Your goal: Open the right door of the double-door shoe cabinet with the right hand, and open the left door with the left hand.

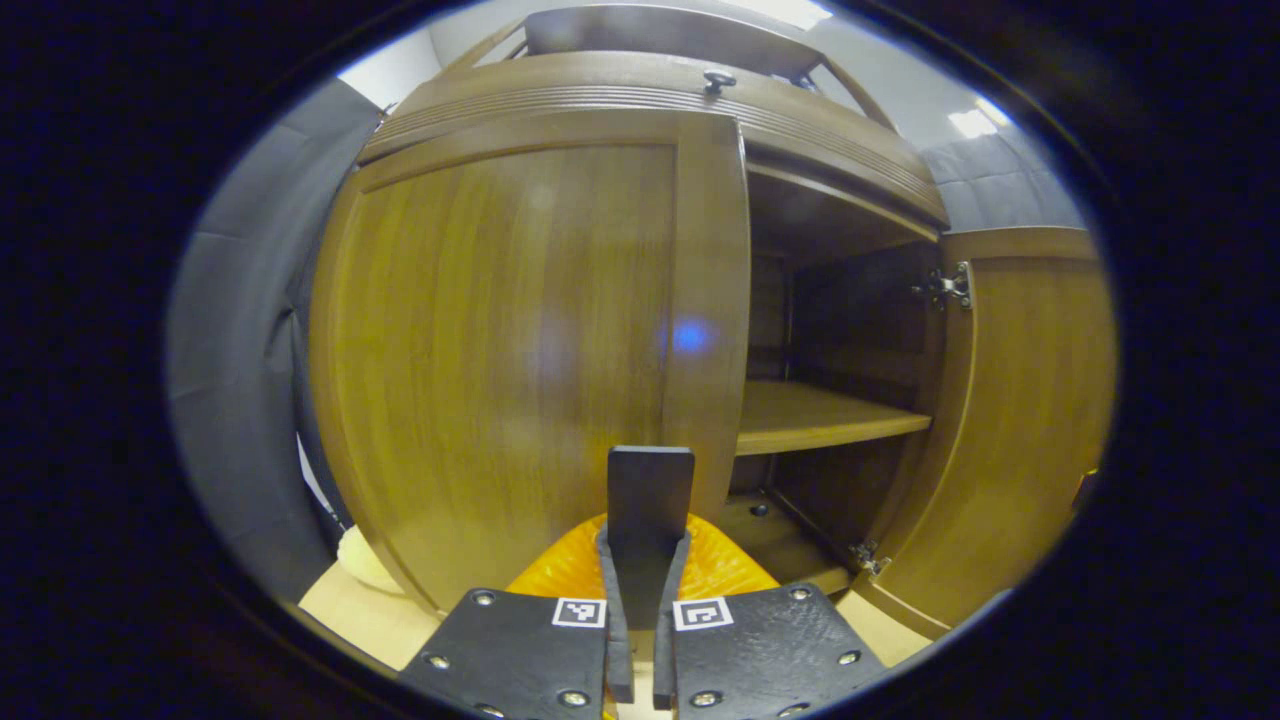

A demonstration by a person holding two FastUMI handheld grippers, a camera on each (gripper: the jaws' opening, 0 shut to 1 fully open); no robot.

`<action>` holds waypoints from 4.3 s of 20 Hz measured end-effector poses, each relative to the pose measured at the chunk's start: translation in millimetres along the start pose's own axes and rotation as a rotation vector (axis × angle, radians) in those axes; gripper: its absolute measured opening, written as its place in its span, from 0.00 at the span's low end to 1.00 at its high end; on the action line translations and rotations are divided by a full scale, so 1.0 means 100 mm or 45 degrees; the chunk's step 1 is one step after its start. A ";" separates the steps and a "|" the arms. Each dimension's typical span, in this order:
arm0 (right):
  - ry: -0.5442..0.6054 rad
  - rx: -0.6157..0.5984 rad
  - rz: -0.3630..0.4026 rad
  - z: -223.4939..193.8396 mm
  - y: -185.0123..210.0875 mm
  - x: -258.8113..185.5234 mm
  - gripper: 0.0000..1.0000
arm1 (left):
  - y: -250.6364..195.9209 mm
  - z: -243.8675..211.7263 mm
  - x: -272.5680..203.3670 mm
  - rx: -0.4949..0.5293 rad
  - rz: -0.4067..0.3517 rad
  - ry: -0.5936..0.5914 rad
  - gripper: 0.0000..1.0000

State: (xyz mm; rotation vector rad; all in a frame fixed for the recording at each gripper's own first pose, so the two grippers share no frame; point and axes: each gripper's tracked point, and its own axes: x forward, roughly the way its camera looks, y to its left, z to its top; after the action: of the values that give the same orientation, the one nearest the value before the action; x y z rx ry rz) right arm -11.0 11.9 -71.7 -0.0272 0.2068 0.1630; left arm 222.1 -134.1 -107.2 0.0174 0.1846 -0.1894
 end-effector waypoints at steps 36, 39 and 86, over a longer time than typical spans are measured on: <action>-0.035 -0.115 0.079 0.08 0.39 -0.04 0.97 | 2.42 0.13 -2.17 0.114 0.008 -0.147 0.07; -0.048 -0.143 0.032 0.28 0.25 -0.02 0.99 | 2.66 0.16 -2.16 0.128 -0.004 -0.142 0.07; -0.118 0.008 0.103 0.28 -0.46 -0.67 0.97 | 0.91 0.80 -2.78 0.077 0.464 -0.239 0.96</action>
State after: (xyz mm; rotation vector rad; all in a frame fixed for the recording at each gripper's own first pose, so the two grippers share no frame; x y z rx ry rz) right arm -62.4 -43.0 -30.2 -0.0051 0.1157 0.2434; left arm -14.4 3.8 22.8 0.0921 -0.0133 0.1669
